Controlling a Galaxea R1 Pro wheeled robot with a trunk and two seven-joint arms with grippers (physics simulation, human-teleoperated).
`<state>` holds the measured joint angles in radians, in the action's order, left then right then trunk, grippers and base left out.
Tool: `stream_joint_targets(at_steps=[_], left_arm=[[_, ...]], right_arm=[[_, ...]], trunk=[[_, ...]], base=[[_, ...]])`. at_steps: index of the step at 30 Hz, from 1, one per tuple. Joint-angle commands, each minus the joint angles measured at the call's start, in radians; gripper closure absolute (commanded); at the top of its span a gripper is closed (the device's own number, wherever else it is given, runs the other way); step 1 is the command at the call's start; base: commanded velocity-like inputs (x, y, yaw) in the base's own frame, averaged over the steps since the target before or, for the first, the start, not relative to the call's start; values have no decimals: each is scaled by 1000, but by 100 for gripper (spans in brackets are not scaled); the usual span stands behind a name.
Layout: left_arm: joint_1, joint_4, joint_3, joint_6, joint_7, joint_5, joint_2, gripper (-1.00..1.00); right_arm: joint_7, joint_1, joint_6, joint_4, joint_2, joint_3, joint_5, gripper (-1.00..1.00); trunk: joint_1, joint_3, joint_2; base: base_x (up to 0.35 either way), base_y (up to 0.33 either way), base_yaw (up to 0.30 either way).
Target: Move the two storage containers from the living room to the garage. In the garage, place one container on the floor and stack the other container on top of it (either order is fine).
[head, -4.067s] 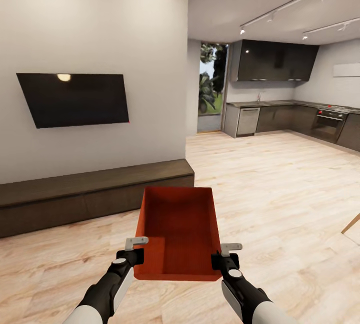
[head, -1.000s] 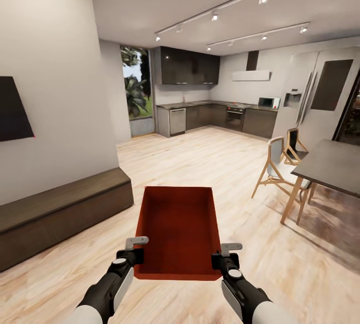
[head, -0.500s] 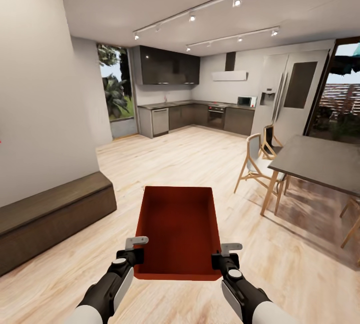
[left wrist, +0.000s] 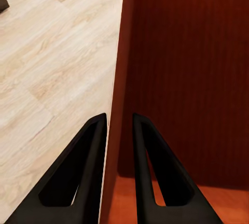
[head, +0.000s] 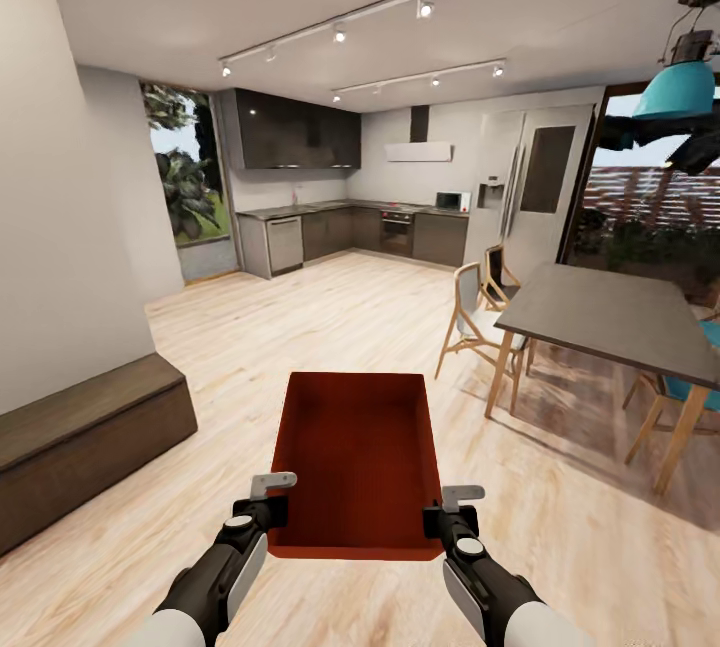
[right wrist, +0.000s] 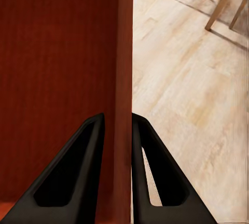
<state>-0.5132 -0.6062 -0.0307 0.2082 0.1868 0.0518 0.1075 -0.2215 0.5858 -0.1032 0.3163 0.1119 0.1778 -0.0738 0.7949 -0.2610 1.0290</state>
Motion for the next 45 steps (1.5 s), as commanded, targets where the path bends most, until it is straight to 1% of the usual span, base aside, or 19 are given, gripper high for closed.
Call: stream_joint_targets(at_steps=[1,45], left_arm=[[-1,-14,17,-33,14,-13,0,100],[-1,-18,17,-33,14,-12,0,100]], right_arm=[[-6,0,-4,-3,0,-4,-15,100],[-6,0,-4,-3,0,-4,-15,100]], trunk=[[0,-1,1],[0,-1,1]], base=[[0,0,-245],[0,0,-245]])
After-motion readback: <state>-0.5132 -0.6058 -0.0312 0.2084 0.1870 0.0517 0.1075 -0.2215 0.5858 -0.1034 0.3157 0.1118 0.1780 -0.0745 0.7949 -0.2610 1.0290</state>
